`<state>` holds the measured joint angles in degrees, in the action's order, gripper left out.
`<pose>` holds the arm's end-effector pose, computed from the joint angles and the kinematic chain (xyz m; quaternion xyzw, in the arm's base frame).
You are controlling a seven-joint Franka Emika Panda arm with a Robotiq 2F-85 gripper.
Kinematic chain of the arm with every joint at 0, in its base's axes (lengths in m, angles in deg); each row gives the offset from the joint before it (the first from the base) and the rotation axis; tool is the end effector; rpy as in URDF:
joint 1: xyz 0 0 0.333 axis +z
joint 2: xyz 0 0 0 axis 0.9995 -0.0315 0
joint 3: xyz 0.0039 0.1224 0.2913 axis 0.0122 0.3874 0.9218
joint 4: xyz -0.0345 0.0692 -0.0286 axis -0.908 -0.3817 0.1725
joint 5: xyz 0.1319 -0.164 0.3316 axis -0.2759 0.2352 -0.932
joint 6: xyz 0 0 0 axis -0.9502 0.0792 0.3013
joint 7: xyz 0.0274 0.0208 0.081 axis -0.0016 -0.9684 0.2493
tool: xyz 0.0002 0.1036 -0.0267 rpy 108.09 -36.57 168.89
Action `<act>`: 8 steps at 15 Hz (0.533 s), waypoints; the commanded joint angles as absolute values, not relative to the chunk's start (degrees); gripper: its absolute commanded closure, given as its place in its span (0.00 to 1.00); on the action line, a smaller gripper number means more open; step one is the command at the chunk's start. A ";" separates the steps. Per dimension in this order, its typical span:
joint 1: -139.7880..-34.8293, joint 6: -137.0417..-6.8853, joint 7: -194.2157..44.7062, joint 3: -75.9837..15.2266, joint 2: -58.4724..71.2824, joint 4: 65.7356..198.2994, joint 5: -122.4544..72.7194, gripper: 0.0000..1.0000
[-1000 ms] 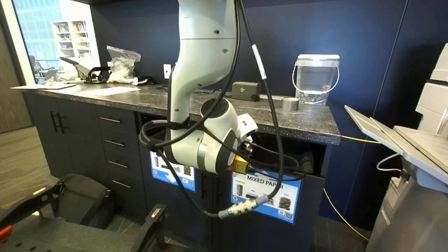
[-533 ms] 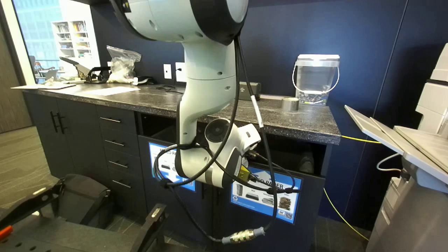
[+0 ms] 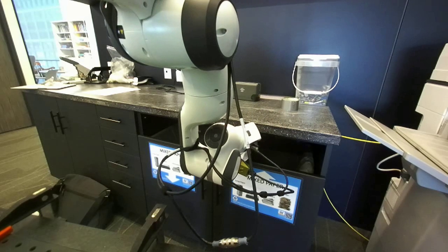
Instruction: Put the tissues inside the rubbish bin.
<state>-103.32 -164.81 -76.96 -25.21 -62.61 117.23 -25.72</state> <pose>0.6276 -0.1553 -0.0343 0.8333 -0.1486 0.5320 0.0245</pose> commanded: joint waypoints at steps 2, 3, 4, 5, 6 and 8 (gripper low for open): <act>-102.25 -167.55 -77.83 -25.40 -62.34 116.29 -28.70 0.83; -102.19 -167.27 -77.91 -25.41 -62.33 116.45 -28.91 0.83; -102.17 -166.99 -78.05 -25.39 -62.33 116.61 -29.03 0.83; -102.12 -166.71 -78.16 -25.38 -62.33 116.69 -29.13 0.83; -102.06 -166.51 -78.19 -25.42 -62.34 116.86 -29.25 0.83; -102.11 -165.21 -78.58 -25.22 -62.35 116.72 -28.90 0.58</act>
<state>-102.73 -165.27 -77.93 -25.21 -62.35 117.14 -27.56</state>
